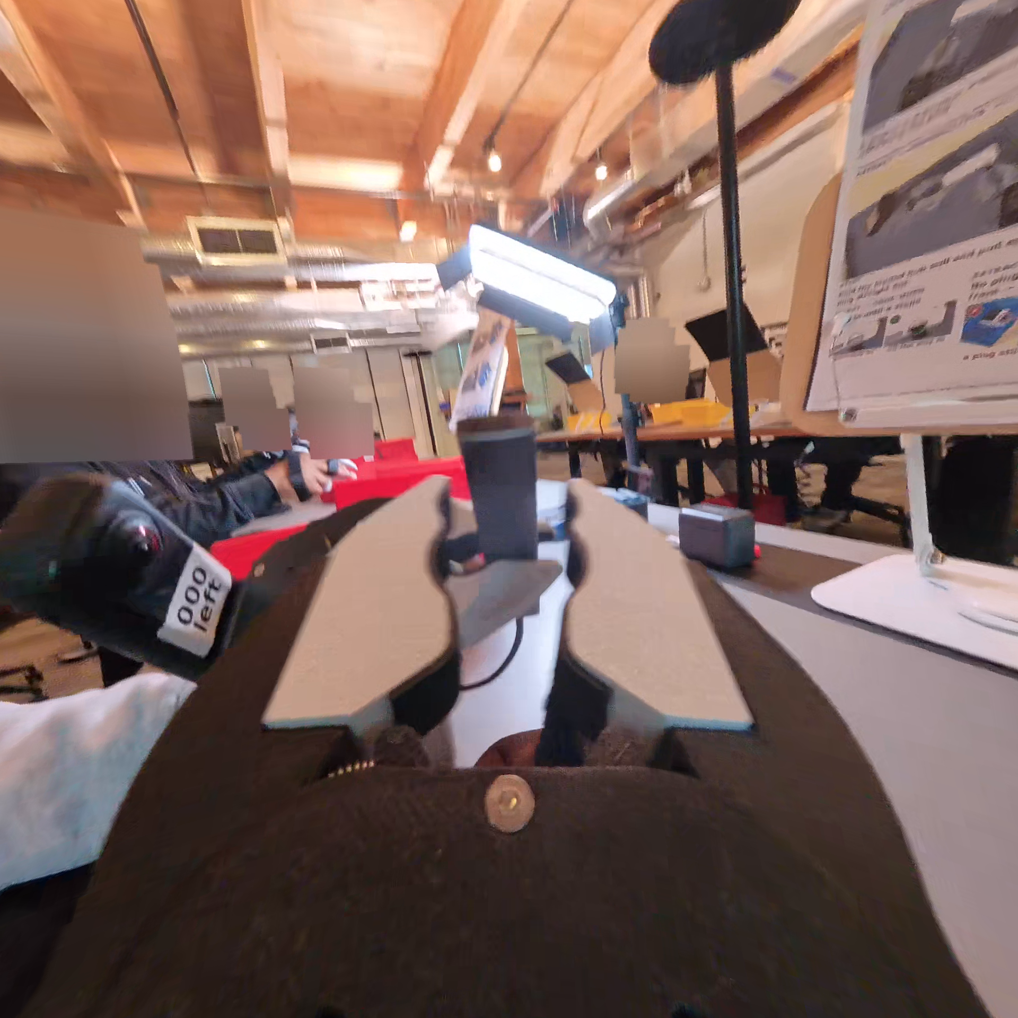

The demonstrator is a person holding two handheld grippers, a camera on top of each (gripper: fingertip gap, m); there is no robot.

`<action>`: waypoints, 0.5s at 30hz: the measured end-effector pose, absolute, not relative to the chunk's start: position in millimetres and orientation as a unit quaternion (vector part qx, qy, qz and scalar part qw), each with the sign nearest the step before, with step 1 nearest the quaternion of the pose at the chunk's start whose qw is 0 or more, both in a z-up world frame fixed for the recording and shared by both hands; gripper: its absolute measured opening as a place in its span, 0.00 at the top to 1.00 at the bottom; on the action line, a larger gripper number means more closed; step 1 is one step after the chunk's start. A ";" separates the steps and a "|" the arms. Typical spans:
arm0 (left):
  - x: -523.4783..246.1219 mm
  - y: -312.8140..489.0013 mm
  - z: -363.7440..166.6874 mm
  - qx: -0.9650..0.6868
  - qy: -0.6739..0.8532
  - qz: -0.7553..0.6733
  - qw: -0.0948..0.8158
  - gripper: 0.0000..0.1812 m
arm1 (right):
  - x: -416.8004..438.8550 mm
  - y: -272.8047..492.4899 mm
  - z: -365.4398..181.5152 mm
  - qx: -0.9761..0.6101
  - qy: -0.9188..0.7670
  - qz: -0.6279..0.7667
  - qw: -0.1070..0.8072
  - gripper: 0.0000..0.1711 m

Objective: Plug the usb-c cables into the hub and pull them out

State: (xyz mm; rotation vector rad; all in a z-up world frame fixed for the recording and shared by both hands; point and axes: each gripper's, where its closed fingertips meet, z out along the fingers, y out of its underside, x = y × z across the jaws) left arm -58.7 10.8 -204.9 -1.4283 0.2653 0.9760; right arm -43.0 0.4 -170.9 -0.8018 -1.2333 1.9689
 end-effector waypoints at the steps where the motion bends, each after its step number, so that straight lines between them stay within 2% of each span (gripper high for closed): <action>1: -55.2 12.4 -206.3 -0.626 0.130 0.434 0.634 0.94 | -39.2 3.1 -167.8 -0.296 -0.470 0.761 0.335 0.87; 4: -51.6 16.6 -212.6 -0.639 0.140 0.415 0.632 0.93 | -37.4 7.3 -172.3 -0.297 -0.500 0.731 0.357 0.87; 9: -60.5 4.8 -186.1 -0.608 0.035 0.328 0.722 0.69 | -29.5 45.4 -152.8 -0.299 -0.447 0.708 0.458 0.87; 12: -76.8 -6.3 -177.3 -0.590 -0.045 0.268 0.760 0.68 | -27.0 68.4 -151.1 -0.307 -0.436 0.667 0.520 0.87; 15: -103.3 -15.1 -184.1 -0.592 -0.141 0.225 0.761 0.68 | -20.5 93.3 -142.6 -0.320 -0.403 0.637 0.574 0.87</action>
